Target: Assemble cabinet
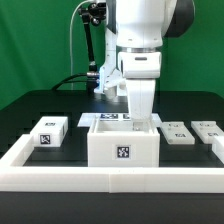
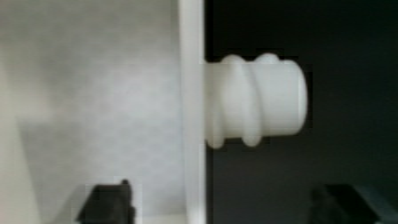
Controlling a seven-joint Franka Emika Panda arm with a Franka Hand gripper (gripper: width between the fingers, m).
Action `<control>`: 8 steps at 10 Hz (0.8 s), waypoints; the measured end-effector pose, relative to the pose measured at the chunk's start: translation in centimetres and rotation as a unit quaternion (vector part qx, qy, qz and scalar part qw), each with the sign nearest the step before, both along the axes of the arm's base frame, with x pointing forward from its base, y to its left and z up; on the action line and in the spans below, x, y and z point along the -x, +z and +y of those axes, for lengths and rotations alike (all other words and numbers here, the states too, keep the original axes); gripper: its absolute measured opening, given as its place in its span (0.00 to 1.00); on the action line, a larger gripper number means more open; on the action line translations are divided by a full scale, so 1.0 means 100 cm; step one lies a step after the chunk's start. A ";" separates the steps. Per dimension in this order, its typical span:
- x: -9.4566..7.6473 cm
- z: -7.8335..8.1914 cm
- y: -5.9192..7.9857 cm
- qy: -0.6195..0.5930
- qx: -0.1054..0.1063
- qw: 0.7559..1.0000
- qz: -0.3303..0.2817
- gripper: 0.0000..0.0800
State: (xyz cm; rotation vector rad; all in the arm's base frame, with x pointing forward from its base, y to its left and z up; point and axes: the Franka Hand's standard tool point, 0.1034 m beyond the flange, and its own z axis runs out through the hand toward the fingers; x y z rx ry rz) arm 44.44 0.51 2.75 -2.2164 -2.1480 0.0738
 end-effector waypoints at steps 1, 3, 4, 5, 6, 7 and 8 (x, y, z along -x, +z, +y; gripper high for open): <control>0.000 0.000 0.000 0.000 0.000 1.000 0.000 0.26; 0.000 0.000 0.000 0.000 0.000 1.000 0.000 0.10; -0.001 -0.001 0.000 -0.001 0.000 1.000 -0.002 0.05; -0.001 -0.001 0.000 -0.001 0.000 1.000 -0.002 0.05; -0.001 -0.001 0.000 -0.001 0.000 1.000 -0.002 0.05; -0.001 -0.001 0.000 -0.001 0.000 1.000 -0.002 0.05; -0.001 -0.001 0.000 -0.001 0.000 1.000 -0.002 0.05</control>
Offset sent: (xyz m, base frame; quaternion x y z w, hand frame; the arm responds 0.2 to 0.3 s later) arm 0.0000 0.0000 0.0000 0.0000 0.0000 0.0000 1.0000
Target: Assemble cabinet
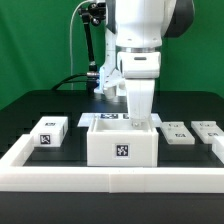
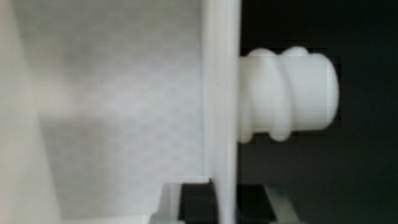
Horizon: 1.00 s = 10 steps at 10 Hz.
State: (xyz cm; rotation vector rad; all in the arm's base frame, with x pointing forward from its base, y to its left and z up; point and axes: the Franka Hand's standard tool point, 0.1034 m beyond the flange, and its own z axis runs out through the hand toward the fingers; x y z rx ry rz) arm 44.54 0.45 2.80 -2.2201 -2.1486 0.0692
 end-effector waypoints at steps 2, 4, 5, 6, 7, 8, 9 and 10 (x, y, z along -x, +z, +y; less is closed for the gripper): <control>0.000 0.000 0.000 0.000 0.000 1.000 0.000 0.05; -0.011 0.009 -0.001 0.006 -0.004 1.000 -0.006 0.05; -0.017 0.014 -0.001 0.006 -0.005 1.000 -0.009 0.05; -0.029 0.022 -0.001 0.003 -0.008 1.000 -0.018 0.05; -0.037 0.031 -0.001 -0.001 -0.013 1.000 -0.027 0.05; -0.041 0.039 -0.001 0.000 -0.015 1.000 -0.027 0.05; -0.041 0.039 0.000 -0.004 -0.015 1.000 -0.027 0.05; -0.041 0.039 0.000 -0.004 -0.015 1.000 -0.027 0.05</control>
Offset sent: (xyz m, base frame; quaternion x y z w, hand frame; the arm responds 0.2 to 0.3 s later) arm 0.0165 0.0208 -0.0047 -0.0033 0.0118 -0.0137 0.9998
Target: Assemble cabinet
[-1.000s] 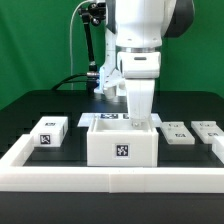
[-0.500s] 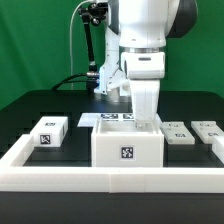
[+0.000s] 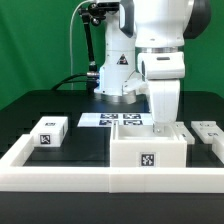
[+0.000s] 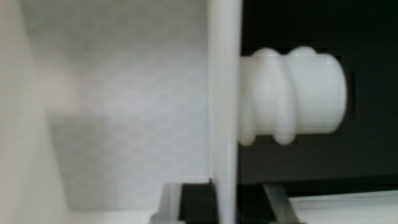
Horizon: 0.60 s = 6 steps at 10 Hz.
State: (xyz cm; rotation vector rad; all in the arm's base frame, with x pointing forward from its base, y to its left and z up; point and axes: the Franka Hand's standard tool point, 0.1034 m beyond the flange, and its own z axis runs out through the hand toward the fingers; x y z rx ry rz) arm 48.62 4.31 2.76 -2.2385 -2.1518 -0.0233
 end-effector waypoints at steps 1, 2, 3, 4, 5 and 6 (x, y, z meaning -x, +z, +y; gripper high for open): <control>0.000 0.000 0.000 0.000 0.000 1.000 0.000 0.05; 0.000 0.000 0.000 0.000 0.000 1.000 0.000 0.05; -0.002 0.006 -0.001 0.000 -0.003 1.000 -0.005 0.05; -0.007 0.018 -0.001 0.004 -0.006 1.000 -0.007 0.05; -0.011 0.026 -0.001 0.009 -0.009 1.000 -0.010 0.05; -0.016 0.033 -0.001 0.009 -0.011 1.000 -0.012 0.05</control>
Offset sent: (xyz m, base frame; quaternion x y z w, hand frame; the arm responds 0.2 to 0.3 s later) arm 0.0150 0.0446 -0.0094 0.0046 0.0132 -0.0318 0.9994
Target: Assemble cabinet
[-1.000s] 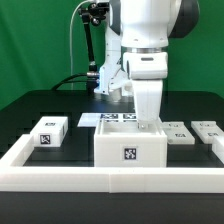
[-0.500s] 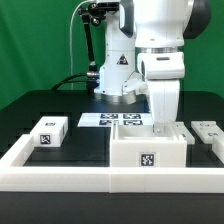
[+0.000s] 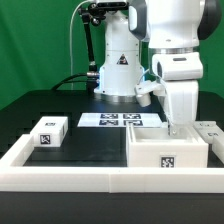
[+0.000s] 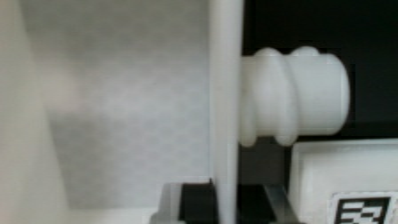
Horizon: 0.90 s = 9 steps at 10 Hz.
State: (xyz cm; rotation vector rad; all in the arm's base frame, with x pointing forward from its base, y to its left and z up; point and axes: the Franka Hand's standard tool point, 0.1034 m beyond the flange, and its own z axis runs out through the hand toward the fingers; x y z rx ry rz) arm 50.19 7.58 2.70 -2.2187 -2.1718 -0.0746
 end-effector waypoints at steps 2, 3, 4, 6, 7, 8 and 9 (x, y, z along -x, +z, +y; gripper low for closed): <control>-0.005 0.012 0.000 -0.004 -0.003 1.000 -0.002 0.05; -0.006 0.021 0.000 -0.007 -0.006 1.000 -0.003 0.05; -0.006 0.033 0.000 -0.007 -0.008 1.000 -0.005 0.05; -0.008 0.037 0.000 -0.004 -0.009 1.000 -0.002 0.05; -0.010 0.040 0.000 -0.002 -0.010 1.000 -0.003 0.05; -0.010 0.040 0.000 -0.002 -0.010 1.000 -0.003 0.05; -0.010 0.040 0.000 -0.002 -0.010 1.000 -0.003 0.05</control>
Offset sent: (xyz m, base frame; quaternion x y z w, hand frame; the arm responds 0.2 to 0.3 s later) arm 0.0078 0.0383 -0.0040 -0.0141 0.0040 0.0018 0.9999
